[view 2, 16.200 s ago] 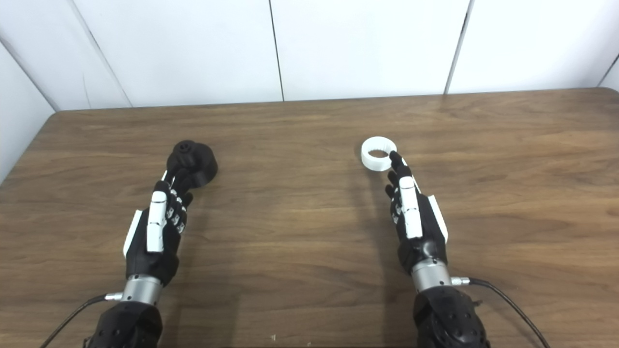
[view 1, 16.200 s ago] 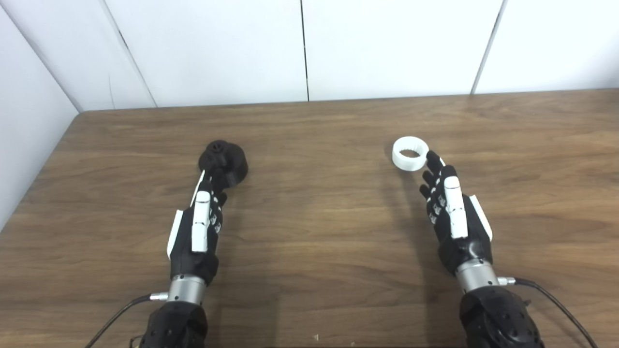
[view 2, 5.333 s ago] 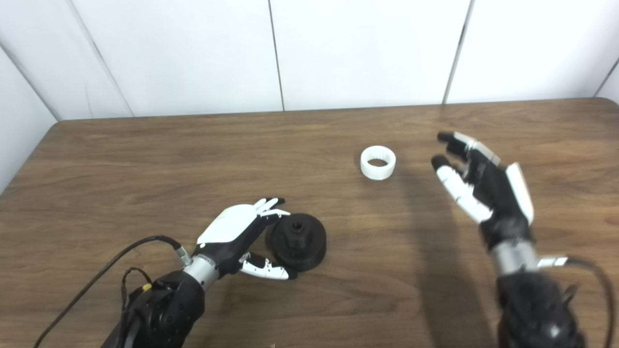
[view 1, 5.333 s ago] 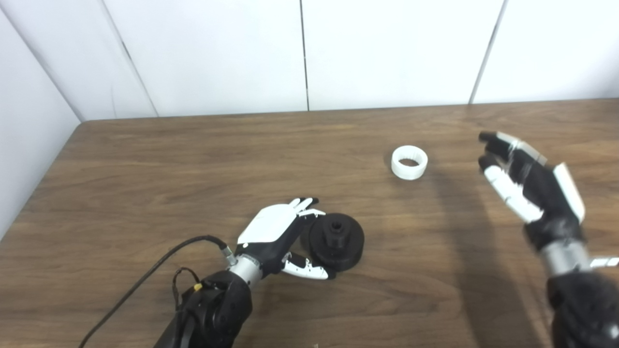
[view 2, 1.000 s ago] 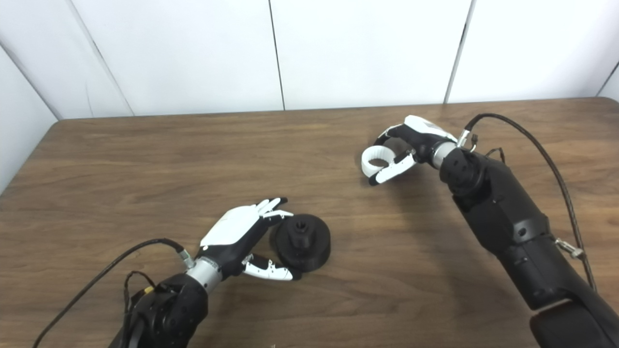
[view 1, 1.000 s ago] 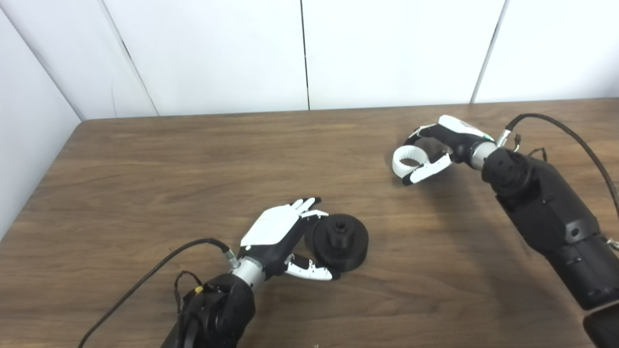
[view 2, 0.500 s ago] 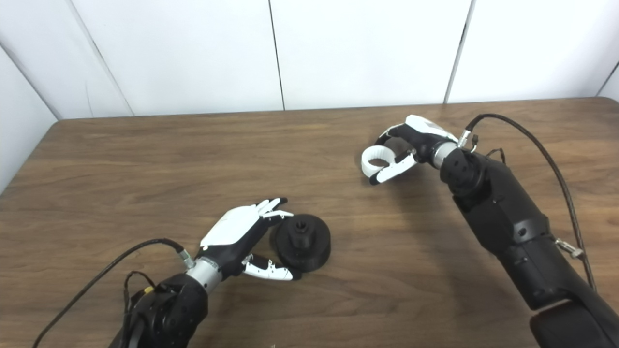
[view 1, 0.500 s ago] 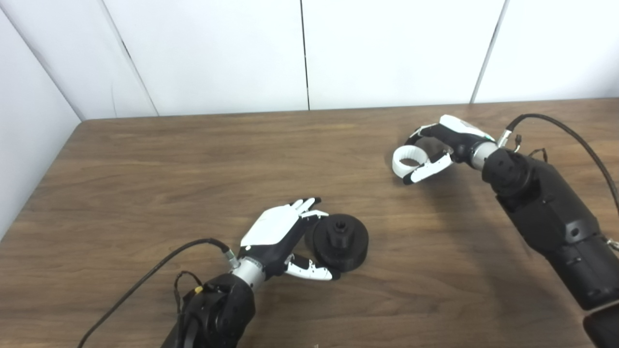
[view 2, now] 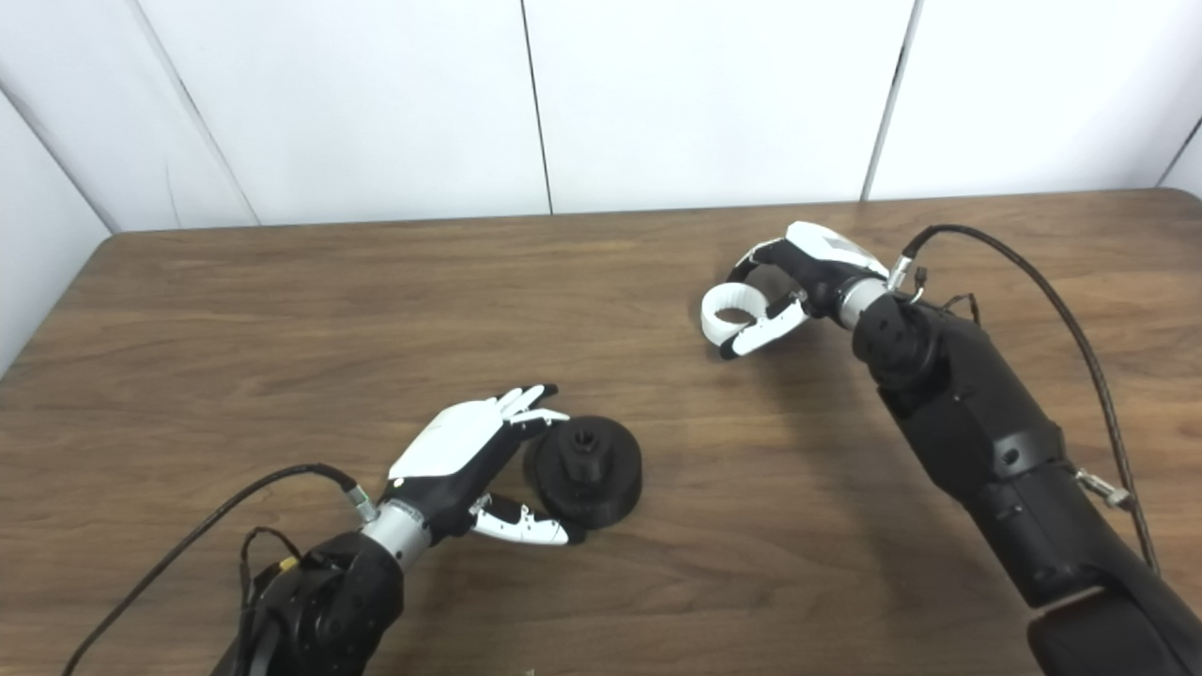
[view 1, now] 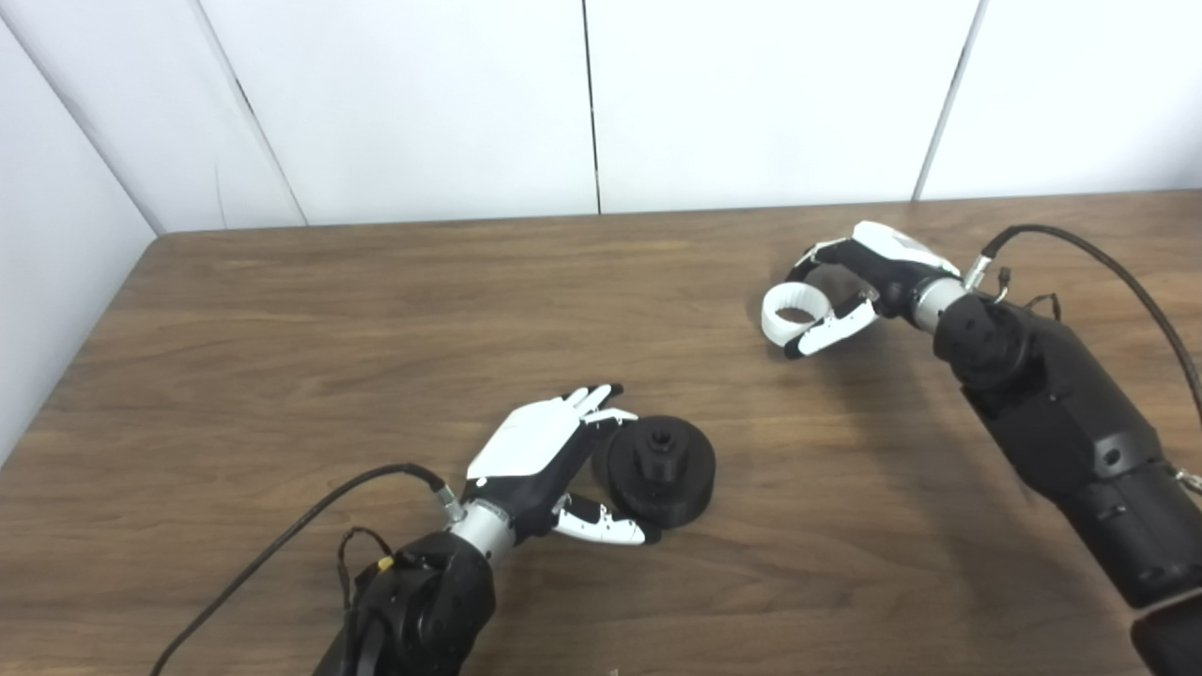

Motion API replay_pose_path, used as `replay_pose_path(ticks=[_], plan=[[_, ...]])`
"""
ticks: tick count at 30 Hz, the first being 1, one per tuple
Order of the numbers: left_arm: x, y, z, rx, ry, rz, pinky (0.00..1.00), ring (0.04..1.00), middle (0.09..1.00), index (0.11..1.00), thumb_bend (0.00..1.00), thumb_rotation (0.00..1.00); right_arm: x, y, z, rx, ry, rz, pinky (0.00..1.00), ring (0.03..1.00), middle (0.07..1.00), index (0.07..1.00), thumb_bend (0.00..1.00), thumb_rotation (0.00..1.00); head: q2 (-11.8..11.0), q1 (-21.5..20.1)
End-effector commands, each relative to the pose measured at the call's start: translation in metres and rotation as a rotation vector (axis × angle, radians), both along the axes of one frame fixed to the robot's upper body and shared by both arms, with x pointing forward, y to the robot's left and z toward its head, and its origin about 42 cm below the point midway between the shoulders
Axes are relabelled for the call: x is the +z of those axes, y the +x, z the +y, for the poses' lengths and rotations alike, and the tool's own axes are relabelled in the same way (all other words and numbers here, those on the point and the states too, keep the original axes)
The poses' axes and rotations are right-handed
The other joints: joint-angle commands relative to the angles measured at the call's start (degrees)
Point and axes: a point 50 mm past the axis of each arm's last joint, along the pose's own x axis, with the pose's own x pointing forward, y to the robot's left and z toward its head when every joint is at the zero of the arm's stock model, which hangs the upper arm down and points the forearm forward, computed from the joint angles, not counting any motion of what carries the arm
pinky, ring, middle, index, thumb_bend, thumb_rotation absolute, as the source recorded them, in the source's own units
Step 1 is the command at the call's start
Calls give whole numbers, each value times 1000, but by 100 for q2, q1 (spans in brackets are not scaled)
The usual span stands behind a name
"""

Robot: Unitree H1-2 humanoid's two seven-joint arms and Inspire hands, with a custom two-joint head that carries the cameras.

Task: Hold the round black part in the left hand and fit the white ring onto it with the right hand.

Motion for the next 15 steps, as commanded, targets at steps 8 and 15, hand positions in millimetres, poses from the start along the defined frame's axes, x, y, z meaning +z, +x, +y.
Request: replay_pose_path(ticks=[8,15], plan=[[-2,1,1,1,6,20,981,1000,998,787,763,376,24,7,8,37,3,-113,951,961,899,697,870,265,8,9],[-2,1,1,2,3,18,980,1000,995,785,765,374,22,8,7,44,4,-139,938,950,887,688,852,249,15,25]])
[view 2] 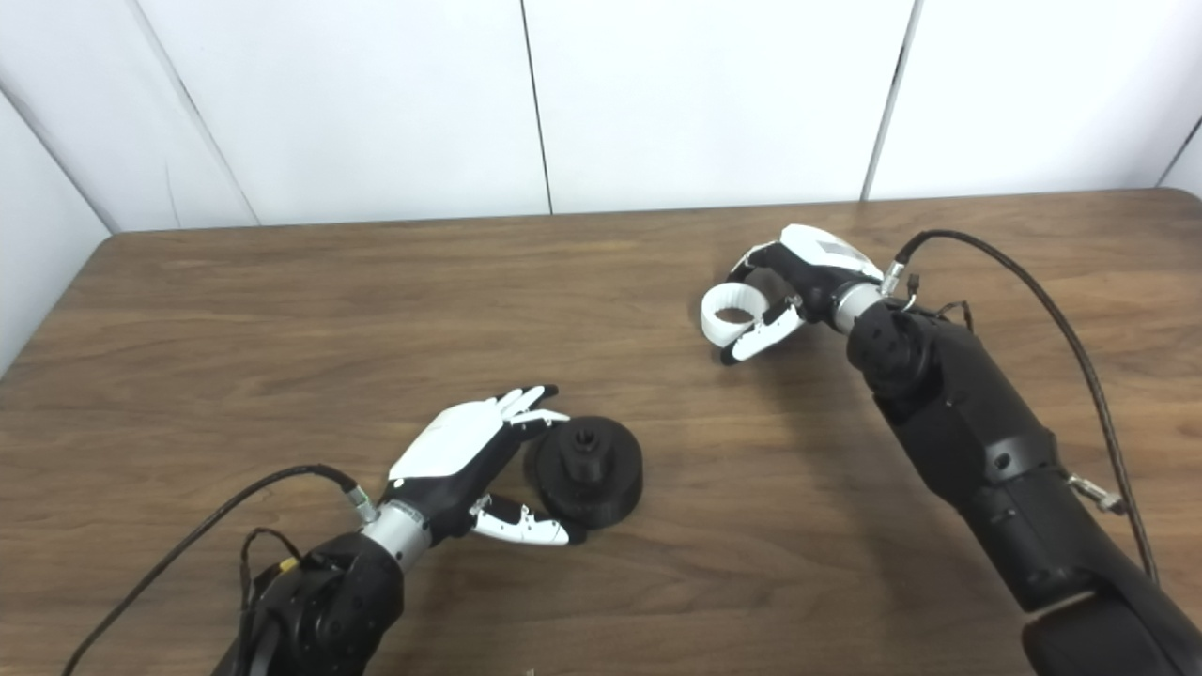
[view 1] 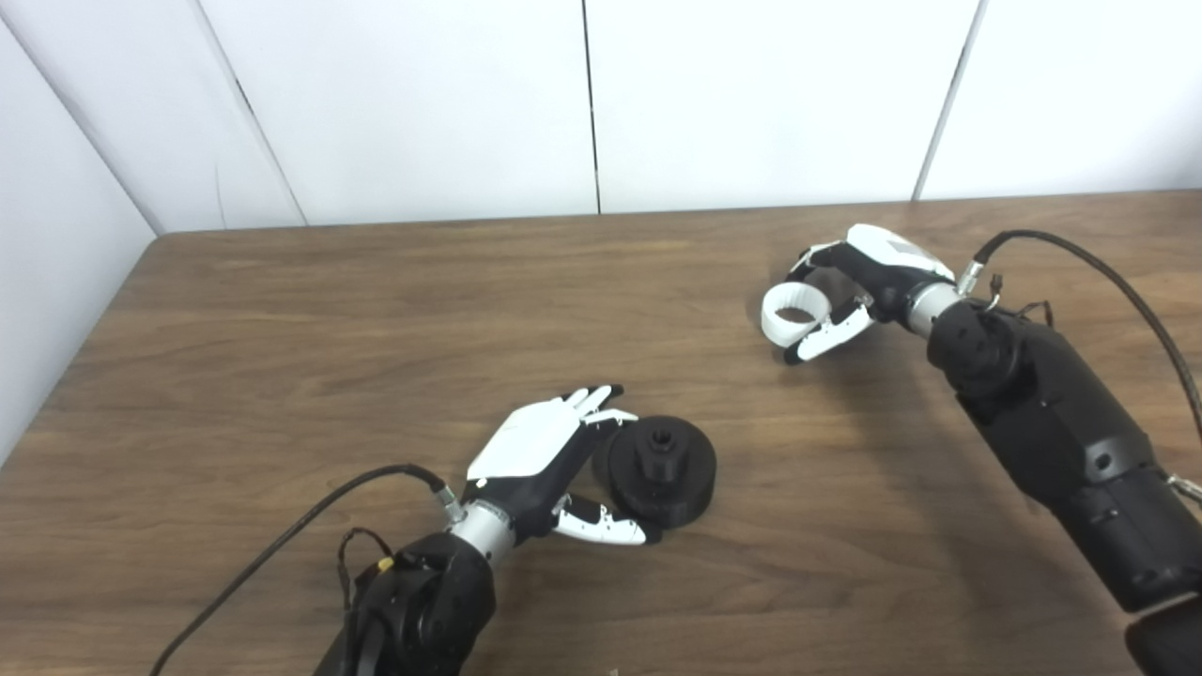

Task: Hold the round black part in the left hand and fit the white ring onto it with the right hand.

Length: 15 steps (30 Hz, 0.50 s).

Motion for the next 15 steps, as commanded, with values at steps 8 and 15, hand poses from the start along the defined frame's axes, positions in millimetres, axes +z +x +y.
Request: replay_pose_path(ticks=[8,15], plan=[[-2,2,1,1,8,16,987,1000,996,784,766,372,26,8,5,31,16,-118,911,945,885,674,830,235,-1,9],[-2,2,1,1,3,14,988,1000,996,783,768,363,27,9,4,26,27,-126,898,947,883,659,822,229,8,0]])
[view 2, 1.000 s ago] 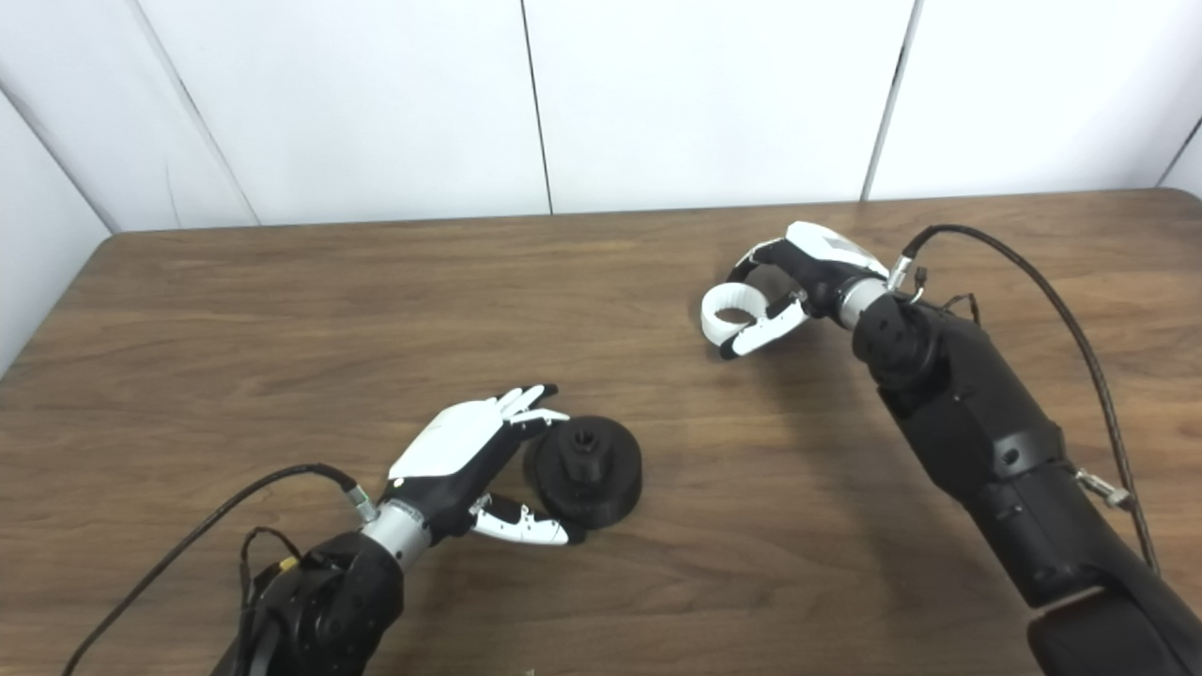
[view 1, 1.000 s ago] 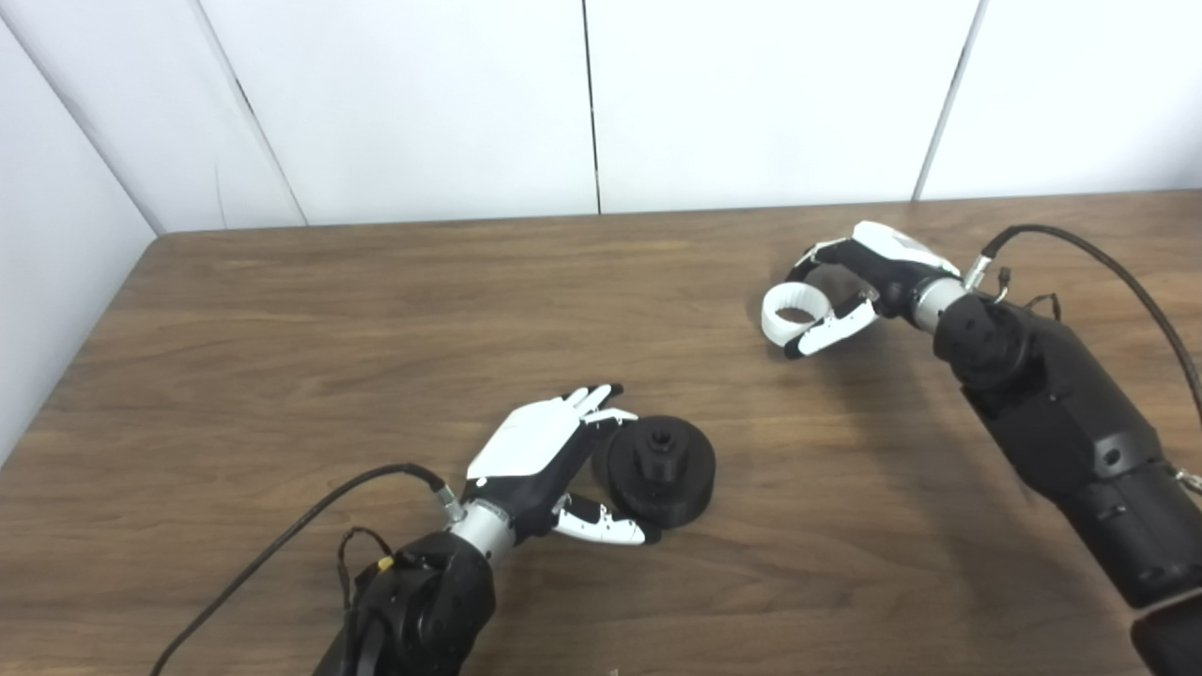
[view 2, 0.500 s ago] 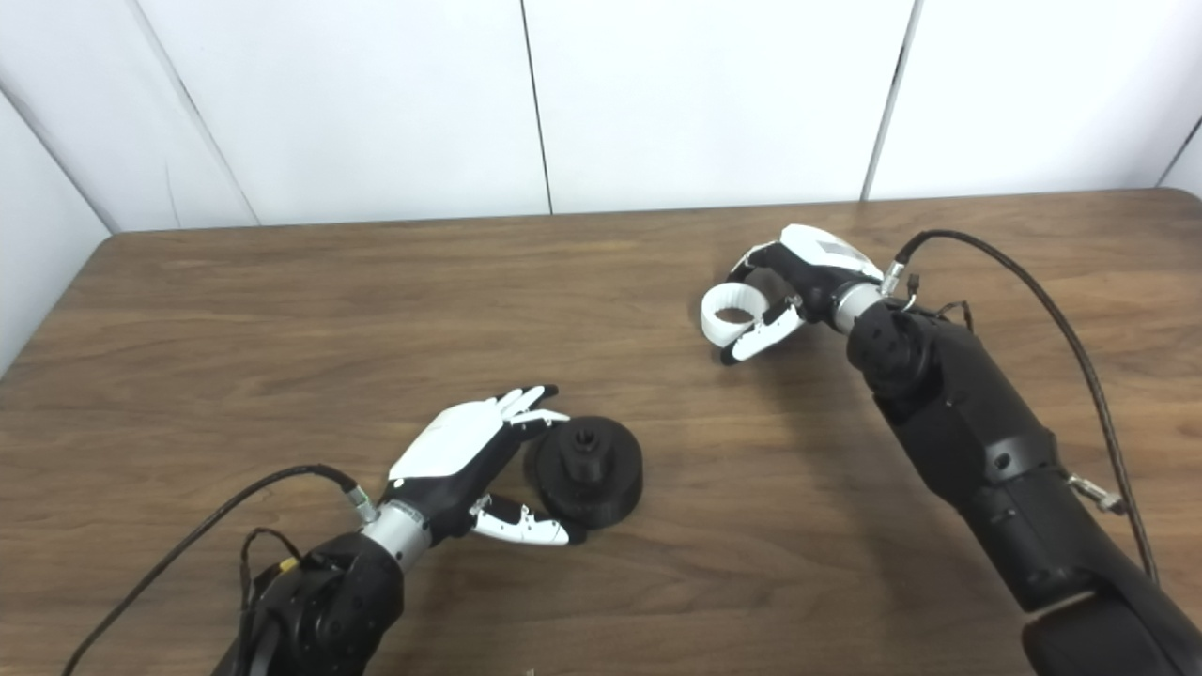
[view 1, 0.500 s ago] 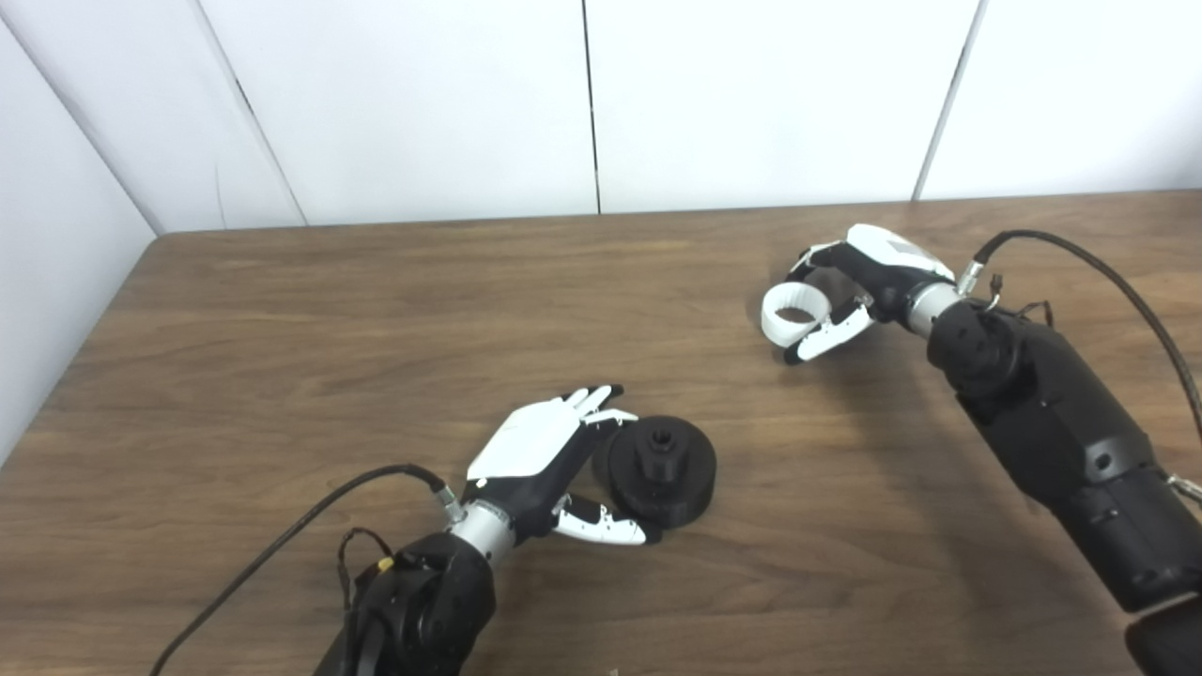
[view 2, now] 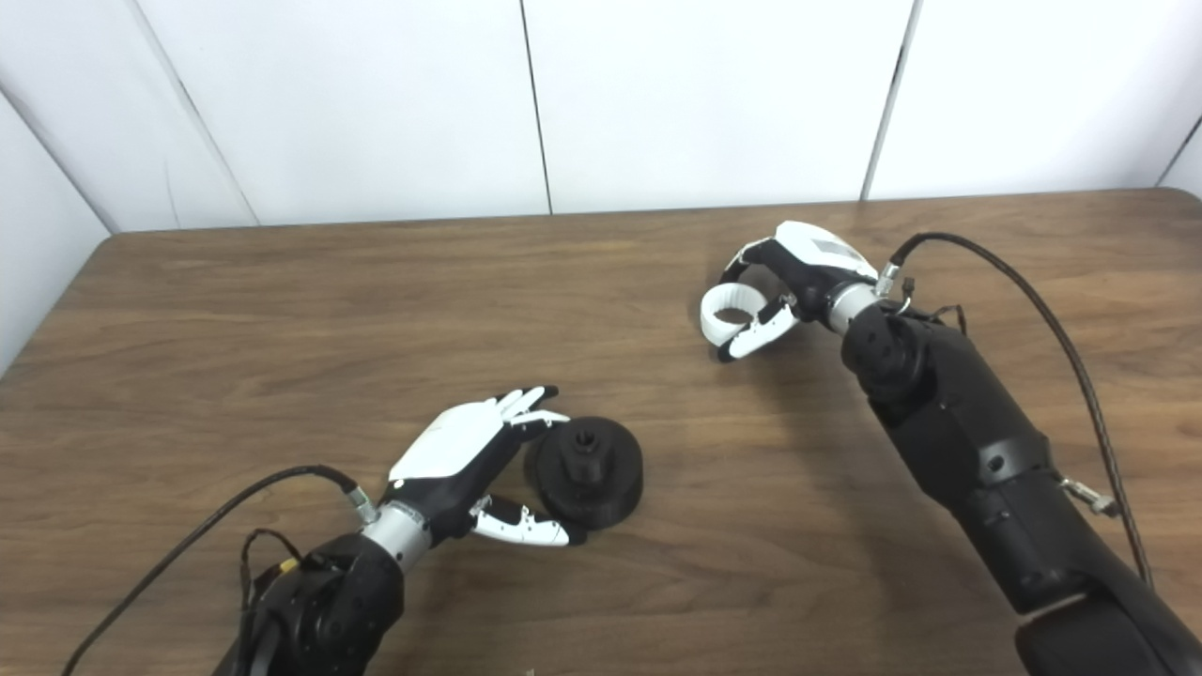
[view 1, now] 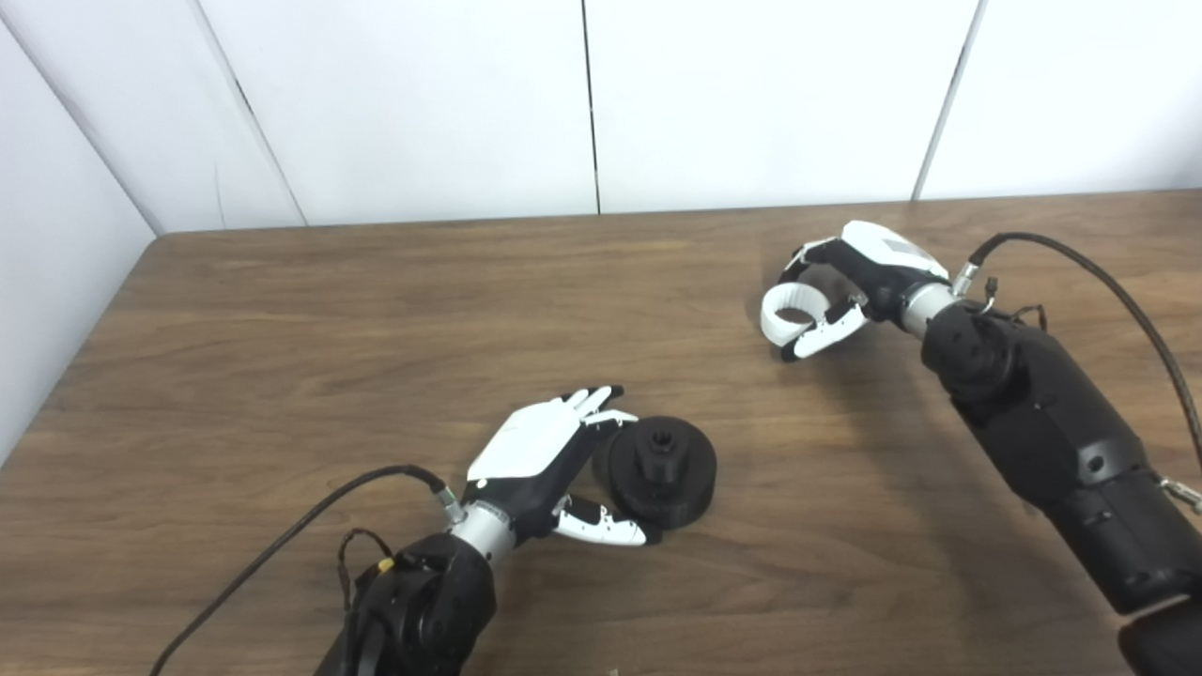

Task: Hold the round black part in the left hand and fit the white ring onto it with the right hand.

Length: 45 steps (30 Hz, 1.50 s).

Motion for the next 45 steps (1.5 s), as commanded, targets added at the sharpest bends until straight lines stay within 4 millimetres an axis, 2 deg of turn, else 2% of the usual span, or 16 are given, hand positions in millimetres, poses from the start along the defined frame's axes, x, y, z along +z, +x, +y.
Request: replay_pose_path(ticks=[1,27,37,38,39,45], plan=[[-1,3,1,1,4,14,987,1000,997,784,768,365,28,9,-1,10,13,-99,895,946,883,656,823,232,8,0],[-1,4,1,4,3,9,983,1000,997,779,774,374,27,8,-1,12,25,-119,831,926,864,622,814,192,2,24],[-1,3,0,4,7,12,985,1000,999,782,766,374,26,8,-1,23,30,-133,819,921,858,605,773,187,4,21],[-1,3,0,4,7,10,981,1000,997,780,766,374,26,8,-1,24,31,-136,814,919,859,522,589,159,4,21],[-1,3,0,4,7,10,981,1000,997,780,766,375,27,8,-1,26,31,-137,813,918,859,508,557,154,4,21],[-2,3,-1,6,9,15,986,1000,998,782,767,384,32,7,0,28,43,-144,822,923,859,493,524,148,1,9]])
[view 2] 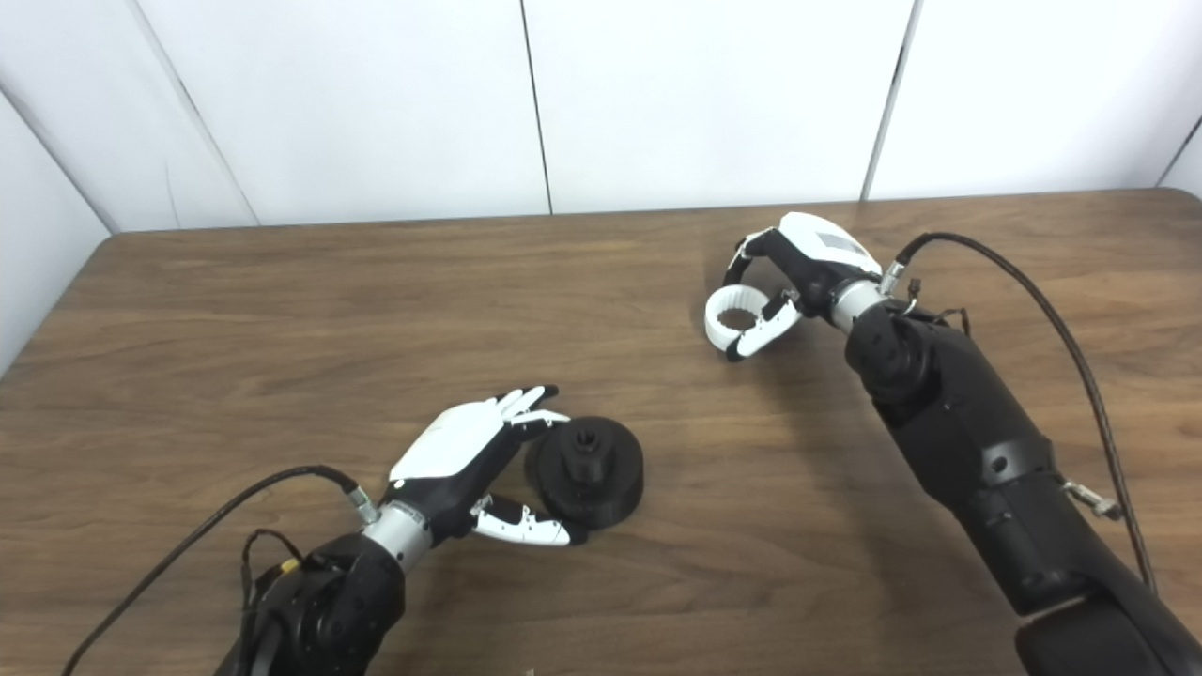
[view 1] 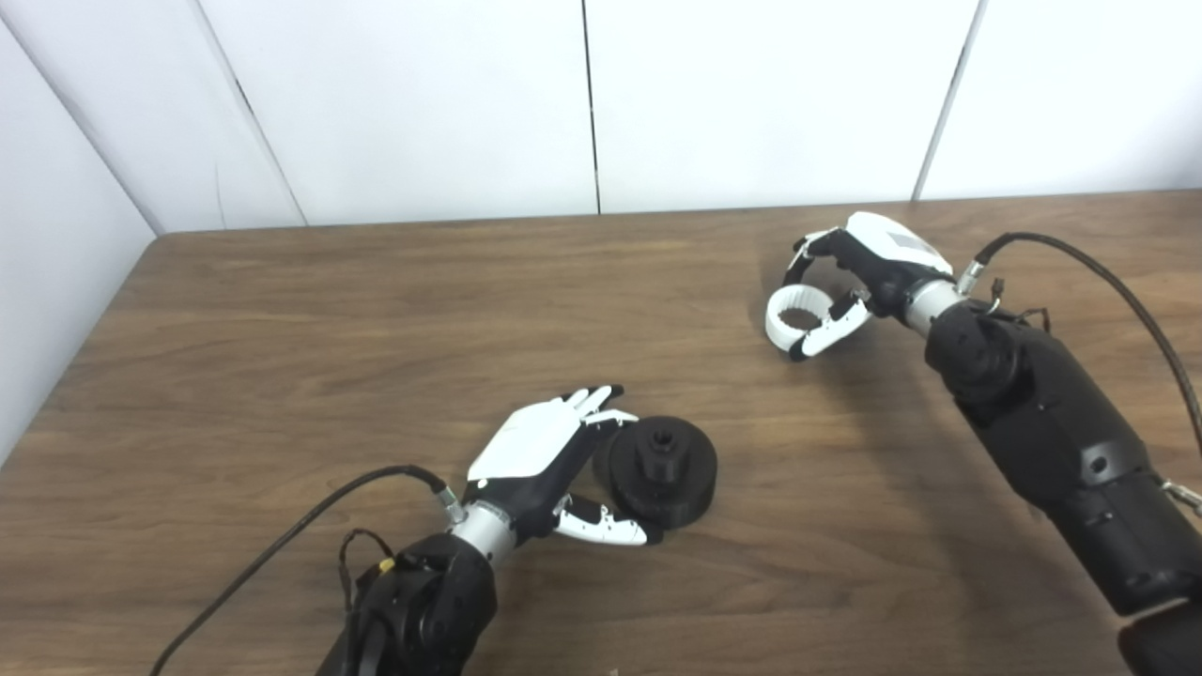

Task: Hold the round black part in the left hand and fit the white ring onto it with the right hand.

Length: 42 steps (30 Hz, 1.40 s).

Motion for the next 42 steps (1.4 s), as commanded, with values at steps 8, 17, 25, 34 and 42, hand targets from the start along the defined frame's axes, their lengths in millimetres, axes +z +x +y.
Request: replay_pose_path(ticks=[8,17,25,34,42], plan=[[-3,3,0,2,10,16,983,1000,996,779,769,388,39,2,3,34,17,-111,811,923,860,493,524,150,-3,9],[-4,3,0,1,16,15,984,1000,995,779,770,395,55,-4,7,69,21,-124,790,912,854,493,524,151,0,3],[-5,4,-1,3,13,17,985,1000,995,779,772,396,68,-15,12,105,24,-127,782,914,850,493,524,153,0,3],[-5,5,2,5,18,12,980,1000,991,774,772,387,85,-42,30,214,3,-167,766,896,838,493,524,152,-4,8],[-5,6,6,5,17,15,980,1000,995,778,773,390,98,-65,43,280,10,-214,773,892,824,492,524,150,-9,-4]])
